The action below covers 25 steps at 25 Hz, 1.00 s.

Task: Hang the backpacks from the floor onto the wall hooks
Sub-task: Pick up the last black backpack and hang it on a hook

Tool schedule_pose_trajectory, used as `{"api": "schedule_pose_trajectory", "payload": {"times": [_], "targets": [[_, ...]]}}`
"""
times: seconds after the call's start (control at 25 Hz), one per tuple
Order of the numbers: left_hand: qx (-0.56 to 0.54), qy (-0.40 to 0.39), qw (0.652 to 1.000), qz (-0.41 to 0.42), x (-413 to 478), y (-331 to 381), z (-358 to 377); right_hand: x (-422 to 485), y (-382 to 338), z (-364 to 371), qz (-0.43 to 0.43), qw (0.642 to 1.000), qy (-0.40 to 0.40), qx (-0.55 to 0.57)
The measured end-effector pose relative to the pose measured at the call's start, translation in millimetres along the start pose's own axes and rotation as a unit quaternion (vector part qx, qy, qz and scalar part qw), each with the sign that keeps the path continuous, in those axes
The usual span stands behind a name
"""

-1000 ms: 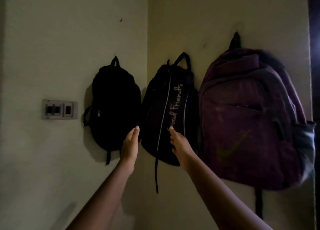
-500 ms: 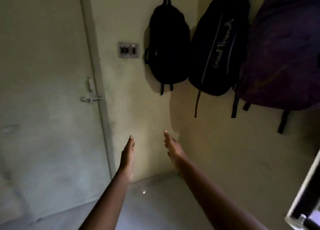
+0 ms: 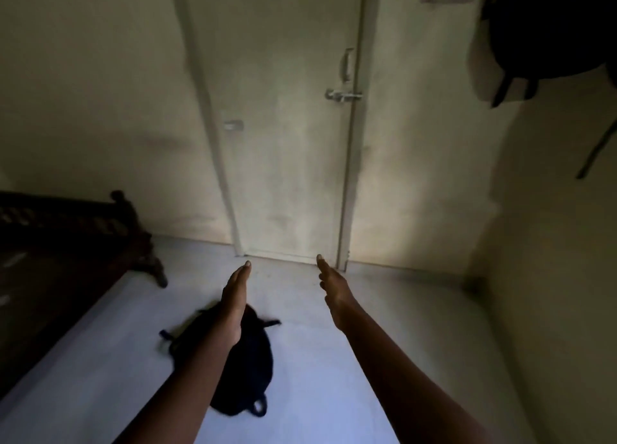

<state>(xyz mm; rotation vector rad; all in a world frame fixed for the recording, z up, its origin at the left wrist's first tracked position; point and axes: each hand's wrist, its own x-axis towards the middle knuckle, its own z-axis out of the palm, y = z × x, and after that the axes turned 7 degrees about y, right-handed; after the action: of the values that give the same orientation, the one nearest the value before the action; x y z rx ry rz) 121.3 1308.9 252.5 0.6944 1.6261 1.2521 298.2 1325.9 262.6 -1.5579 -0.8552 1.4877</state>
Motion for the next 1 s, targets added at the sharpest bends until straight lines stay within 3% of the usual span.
{"api": "schedule_pose_trajectory", "payload": {"times": [0.16,0.36,0.52,0.68,0.84,1.0], "targets": [[0.011,0.053,0.996,-0.065,40.0,-32.3,-75.8,21.8,31.0,86.8,0.04,0.997,-0.045,-0.053],[0.088,0.083,0.991,-0.051,132.0,-74.1,-145.3,85.7,82.1,200.7,0.016,0.985,-0.067,-0.16],[0.211,-0.003,0.977,-0.03,234.7,-155.6,-166.5,186.5,194.5,270.6,0.027,0.95,-0.034,-0.31],[0.292,-0.07,0.952,-0.05,337.3,-297.9,-170.4,274.1,353.2,300.3,0.055,0.918,-0.036,-0.39],[0.403,-0.149,0.903,0.022,408.8,-446.6,-166.1,345.5,498.5,315.7,0.081,0.873,-0.064,-0.477],[0.442,-0.223,0.866,0.064,447.7,-556.9,-157.0,389.5,604.2,320.2,0.109,0.846,-0.045,-0.519]]}}
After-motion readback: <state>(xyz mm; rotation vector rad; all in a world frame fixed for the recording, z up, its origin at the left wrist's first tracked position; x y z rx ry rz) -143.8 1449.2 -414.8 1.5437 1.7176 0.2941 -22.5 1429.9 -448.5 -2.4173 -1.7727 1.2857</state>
